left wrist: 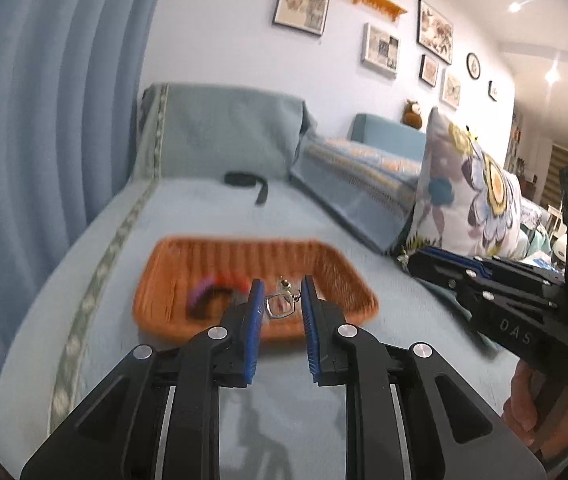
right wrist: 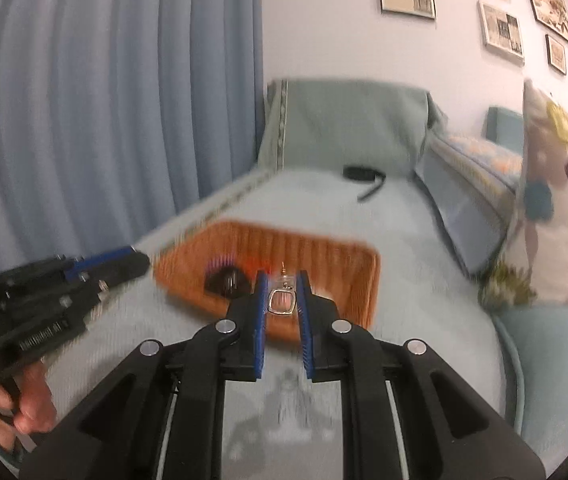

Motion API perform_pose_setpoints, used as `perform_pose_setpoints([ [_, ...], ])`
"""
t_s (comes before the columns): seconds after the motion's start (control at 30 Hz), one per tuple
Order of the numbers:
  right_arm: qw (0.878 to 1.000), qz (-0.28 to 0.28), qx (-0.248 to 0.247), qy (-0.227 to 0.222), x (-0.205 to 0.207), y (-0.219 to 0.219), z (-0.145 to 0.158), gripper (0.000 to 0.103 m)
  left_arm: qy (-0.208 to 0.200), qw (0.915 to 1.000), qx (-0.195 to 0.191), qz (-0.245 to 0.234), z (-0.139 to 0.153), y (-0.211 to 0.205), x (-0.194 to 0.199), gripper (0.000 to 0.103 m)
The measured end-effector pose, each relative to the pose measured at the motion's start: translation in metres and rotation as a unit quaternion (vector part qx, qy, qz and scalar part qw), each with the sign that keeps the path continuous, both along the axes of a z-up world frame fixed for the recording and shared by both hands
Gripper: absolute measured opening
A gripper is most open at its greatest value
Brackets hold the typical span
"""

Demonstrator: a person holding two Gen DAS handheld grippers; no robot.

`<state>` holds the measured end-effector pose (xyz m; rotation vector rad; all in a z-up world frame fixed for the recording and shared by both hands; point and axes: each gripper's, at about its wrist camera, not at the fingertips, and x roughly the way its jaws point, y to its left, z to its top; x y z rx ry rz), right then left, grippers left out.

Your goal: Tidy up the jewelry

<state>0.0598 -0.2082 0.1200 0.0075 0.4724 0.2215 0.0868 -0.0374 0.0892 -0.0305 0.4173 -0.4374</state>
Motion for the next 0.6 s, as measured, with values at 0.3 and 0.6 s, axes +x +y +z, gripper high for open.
perform_pose_setpoints([
  [0.3,1.0,0.004,-0.012,0.017,0.079,0.012,-0.008,0.012,0.031,0.9993,-0.01,0.018,-0.026,-0.011,0.095,0.017],
  [0.6,0.992,-0.01,0.024,0.124,0.144,0.001,-0.07,0.012,0.08,0.9964,0.003,0.028,-0.068,-0.011,0.13,0.018],
])
